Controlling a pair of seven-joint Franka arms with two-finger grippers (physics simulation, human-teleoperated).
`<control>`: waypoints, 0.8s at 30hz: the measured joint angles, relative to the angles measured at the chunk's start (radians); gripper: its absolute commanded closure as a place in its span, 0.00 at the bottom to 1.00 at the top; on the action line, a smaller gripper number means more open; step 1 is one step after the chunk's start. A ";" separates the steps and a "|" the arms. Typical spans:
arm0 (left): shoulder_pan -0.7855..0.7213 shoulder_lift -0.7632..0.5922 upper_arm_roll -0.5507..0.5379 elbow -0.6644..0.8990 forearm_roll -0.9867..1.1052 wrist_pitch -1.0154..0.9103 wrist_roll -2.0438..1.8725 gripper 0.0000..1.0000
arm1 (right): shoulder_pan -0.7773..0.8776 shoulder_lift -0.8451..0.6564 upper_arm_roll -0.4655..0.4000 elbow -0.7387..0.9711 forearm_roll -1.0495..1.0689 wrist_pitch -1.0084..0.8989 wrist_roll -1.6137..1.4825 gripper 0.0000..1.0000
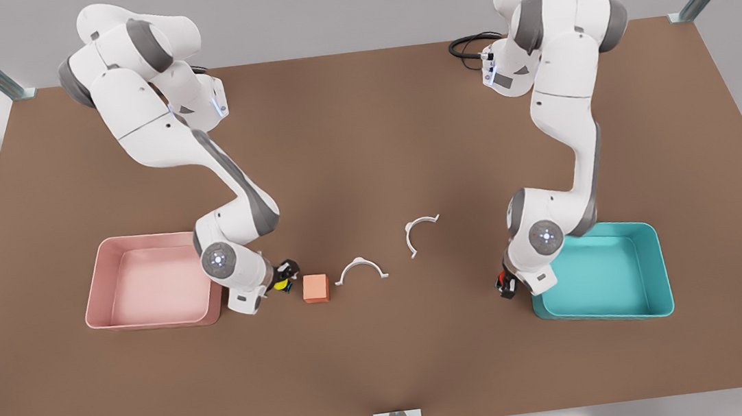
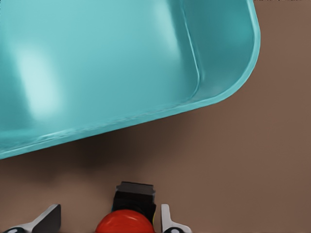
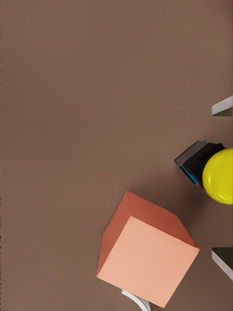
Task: Place the red button in the blue storage box with the left arm, and place the yellow button in the pink storage box with the right arm
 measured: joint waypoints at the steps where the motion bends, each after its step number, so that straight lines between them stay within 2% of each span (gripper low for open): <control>1: -0.001 0.002 0.000 0.002 0.000 0.002 -0.018 0.31 | 0.001 0.005 0.000 0.000 0.000 0.009 -0.003 0.00; 4: -0.004 0.004 0.000 0.003 0.001 0.005 -0.065 0.39 | 0.000 0.025 0.000 -0.001 0.000 0.030 -0.016 0.00; 6: -0.005 0.004 0.000 0.004 0.001 0.006 -0.092 0.50 | -0.002 0.037 0.000 -0.009 0.000 0.044 -0.025 0.00; 8: -0.006 0.005 -0.001 0.004 0.009 0.007 -0.117 0.53 | -0.004 0.041 0.000 -0.017 0.000 0.055 -0.034 0.00; 12: -0.005 -0.016 -0.001 0.004 0.020 0.003 -0.156 0.53 | -0.006 0.045 0.000 -0.030 0.000 0.078 -0.051 0.00; 16: 0.003 -0.139 0.011 0.004 0.028 -0.082 -0.161 0.53 | -0.006 0.056 0.000 -0.032 0.000 0.099 -0.068 0.00; 19: 0.064 -0.212 0.023 0.023 0.027 -0.199 -0.128 0.53 | -0.005 0.062 -0.001 -0.038 0.000 0.110 -0.081 0.00; 22: 0.171 -0.214 0.024 0.038 0.020 -0.290 -0.064 0.52 | -0.008 0.058 0.000 -0.061 0.000 0.117 -0.092 0.00; 24: 0.220 -0.157 0.024 0.078 0.004 -0.325 -0.018 0.51 | -0.014 0.056 0.000 -0.072 0.000 0.120 -0.098 0.00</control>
